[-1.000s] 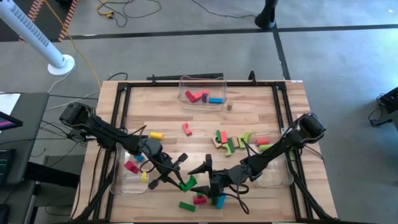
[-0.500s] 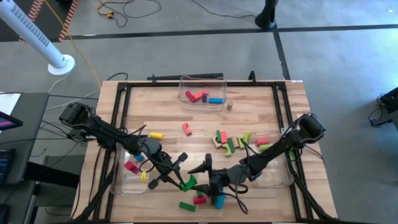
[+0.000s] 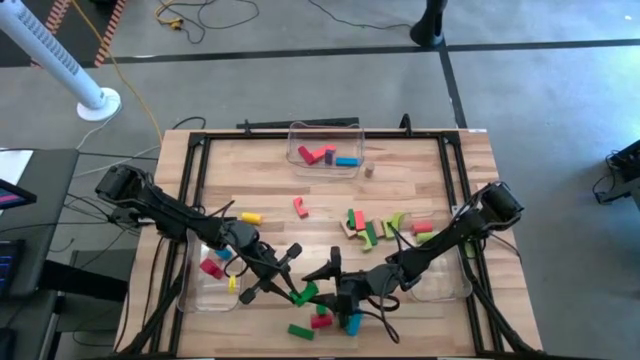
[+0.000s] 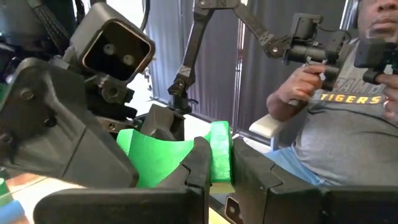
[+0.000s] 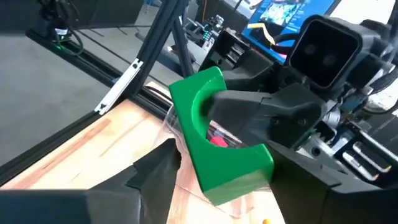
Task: Sort blocks by size
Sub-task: Put the green arc block into the left transparent bin
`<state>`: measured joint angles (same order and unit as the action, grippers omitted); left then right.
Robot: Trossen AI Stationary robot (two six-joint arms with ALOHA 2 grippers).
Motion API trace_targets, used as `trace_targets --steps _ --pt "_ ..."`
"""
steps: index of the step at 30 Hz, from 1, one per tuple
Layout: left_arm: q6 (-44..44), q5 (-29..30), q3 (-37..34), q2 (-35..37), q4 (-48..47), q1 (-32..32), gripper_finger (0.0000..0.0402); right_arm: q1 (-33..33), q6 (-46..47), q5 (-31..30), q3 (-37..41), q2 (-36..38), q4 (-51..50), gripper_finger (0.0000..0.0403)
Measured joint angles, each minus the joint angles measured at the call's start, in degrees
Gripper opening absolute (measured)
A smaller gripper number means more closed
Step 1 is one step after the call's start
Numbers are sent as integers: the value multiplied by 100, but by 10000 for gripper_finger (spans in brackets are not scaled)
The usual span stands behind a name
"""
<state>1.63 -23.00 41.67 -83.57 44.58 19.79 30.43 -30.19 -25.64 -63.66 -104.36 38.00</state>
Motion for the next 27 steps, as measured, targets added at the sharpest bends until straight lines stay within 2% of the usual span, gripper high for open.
trace_targets --steps 12,21,27 --pt "-231 84 -7 -7 140 2 43 97 -370 -185 -4 0 122 191" --pt "-216 64 -11 -7 189 1 44 97 -346 -189 -13 4 118 198" --pt "-226 -61 -10 -7 144 -4 44 103 -348 -187 -13 4 87 184"
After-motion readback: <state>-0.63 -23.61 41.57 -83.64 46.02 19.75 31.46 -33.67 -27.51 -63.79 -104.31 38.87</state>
